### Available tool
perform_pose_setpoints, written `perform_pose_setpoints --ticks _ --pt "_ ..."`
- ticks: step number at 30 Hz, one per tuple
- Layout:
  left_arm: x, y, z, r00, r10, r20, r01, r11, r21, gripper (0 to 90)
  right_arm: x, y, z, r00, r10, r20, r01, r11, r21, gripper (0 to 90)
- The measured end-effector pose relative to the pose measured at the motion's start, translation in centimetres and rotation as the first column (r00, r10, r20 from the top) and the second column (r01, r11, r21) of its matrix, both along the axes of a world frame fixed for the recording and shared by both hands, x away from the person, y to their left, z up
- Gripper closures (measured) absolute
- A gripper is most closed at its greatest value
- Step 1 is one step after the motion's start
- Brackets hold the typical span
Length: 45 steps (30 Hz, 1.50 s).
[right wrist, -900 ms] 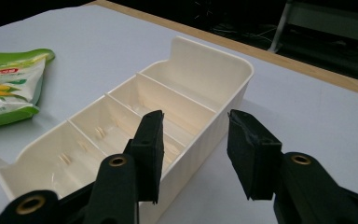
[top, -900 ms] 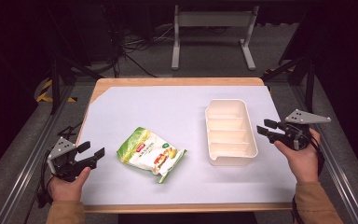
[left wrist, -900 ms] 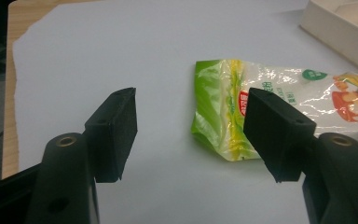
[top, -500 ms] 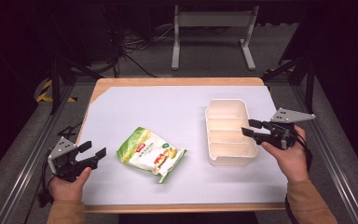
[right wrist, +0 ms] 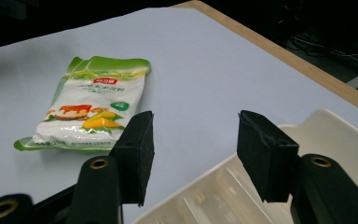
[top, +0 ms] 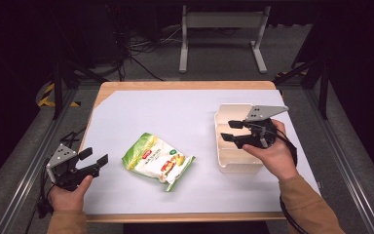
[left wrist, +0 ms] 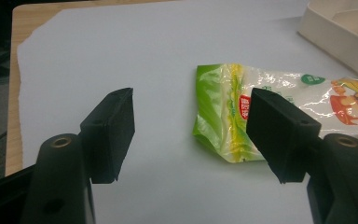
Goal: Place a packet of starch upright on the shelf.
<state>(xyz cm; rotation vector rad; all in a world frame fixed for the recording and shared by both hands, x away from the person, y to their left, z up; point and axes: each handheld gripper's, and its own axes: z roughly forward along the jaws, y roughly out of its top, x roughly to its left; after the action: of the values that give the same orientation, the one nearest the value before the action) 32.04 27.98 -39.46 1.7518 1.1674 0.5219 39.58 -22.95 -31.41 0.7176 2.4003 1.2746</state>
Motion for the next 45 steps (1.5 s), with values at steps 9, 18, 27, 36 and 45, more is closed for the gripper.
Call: perform_pose_setpoints --ticks 9,18,27,36,45 --pt "0.1 -0.1 -0.1 1.0 -0.006 0.002 0.006 1.0 0.003 33.1 0.5 3.4 0.7 0.9978 0.064 -0.018 -0.065 0.997 -0.034 42.4" --pt "0.0 0.0 -0.1 1.0 -0.006 0.003 0.006 1.0 0.004 33.1 1.6 5.9 1.0 0.9947 0.089 -0.051 -0.091 0.995 -0.04 41.7" --pt "-0.3 0.1 -0.2 1.0 -0.007 0.004 0.007 0.9999 0.011 33.1 2.9 8.4 0.5 0.9894 0.119 -0.084 -0.123 0.991 -0.056 41.1" --pt "-1.3 0.6 -0.4 1.0 0.0 0.002 0.0 0.9998 0.019 33.1 4.3 10.6 -0.5 0.9857 0.131 -0.106 -0.139 0.988 -0.067 41.5" --pt "-2.0 1.2 -0.5 0.9998 0.019 0.005 -0.019 0.9996 0.023 33.0 6.2 12.9 -2.2 0.9775 0.149 -0.15 -0.16 0.985 -0.067 43.1"
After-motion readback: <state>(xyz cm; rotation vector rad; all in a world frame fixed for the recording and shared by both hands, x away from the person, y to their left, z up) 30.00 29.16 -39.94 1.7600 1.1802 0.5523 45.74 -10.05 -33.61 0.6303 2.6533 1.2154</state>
